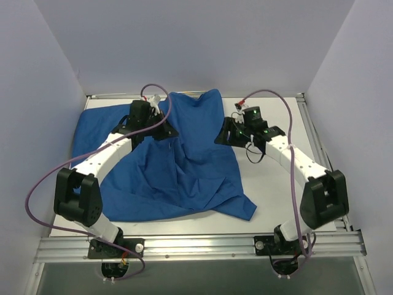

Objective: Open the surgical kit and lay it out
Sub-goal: Open the surgical kit at the center of the board.

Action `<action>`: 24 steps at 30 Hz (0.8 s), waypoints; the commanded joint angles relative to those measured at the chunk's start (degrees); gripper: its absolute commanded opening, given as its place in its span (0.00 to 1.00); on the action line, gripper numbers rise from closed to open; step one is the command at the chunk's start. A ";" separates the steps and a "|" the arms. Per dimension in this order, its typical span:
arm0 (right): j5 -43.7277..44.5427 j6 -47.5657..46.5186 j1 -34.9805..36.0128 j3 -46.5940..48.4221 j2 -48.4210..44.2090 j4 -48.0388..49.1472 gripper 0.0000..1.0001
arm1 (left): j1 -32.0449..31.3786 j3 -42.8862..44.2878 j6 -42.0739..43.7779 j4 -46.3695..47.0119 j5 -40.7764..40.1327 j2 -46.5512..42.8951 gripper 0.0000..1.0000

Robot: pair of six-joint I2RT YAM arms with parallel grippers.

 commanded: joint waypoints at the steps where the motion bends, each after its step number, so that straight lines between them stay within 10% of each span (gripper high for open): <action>1: -1.54 1.87 3.12 11.00 6.60 1.85 0.54 | -0.75 3.62 -2.41 9.86 6.52 0.09 0.02; 24: 10.74 -2.97 21.58 4.20 9.18 23.72 0.50 | -1.54 4.41 -18.41 19.99 8.47 9.86 0.02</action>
